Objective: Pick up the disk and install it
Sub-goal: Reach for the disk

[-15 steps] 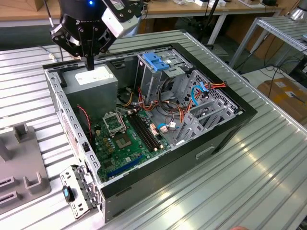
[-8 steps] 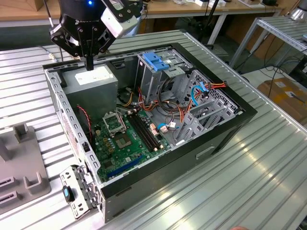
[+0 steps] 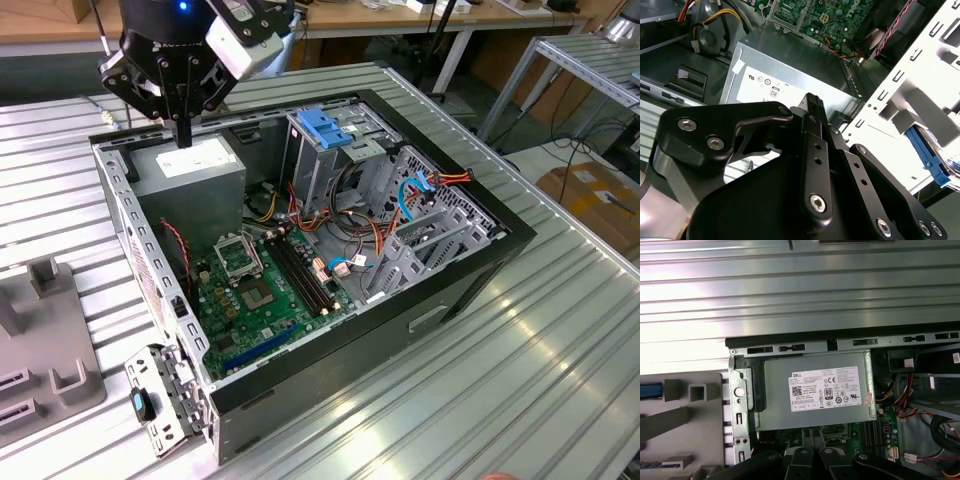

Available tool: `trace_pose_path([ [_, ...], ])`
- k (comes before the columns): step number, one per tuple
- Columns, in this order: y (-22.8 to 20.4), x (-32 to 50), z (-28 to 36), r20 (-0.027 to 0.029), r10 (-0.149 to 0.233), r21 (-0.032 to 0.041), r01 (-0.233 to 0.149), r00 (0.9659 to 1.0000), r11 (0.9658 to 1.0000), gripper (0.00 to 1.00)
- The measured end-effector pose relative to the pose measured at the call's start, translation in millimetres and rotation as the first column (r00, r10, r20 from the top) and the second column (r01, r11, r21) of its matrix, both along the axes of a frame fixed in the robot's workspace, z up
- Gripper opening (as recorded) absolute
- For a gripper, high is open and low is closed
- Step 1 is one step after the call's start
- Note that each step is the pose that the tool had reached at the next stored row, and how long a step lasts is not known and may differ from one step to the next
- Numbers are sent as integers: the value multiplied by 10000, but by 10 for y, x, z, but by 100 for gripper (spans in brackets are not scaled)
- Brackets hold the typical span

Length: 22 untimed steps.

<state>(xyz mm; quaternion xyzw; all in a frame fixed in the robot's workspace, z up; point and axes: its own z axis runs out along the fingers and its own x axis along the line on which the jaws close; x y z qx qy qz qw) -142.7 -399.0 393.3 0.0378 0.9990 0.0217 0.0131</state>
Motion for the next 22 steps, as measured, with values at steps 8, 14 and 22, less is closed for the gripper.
trace_pose_path([
  [8, 0, -101, 0, 0, -1, 0, 1, 10000, 10000, 11],
  [14, 0, -107, 0, 0, 0, 0, 0, 10000, 10000, 11],
  [22, 0, -110, 0, 0, -1, 1, 1, 10000, 10000, 11],
])
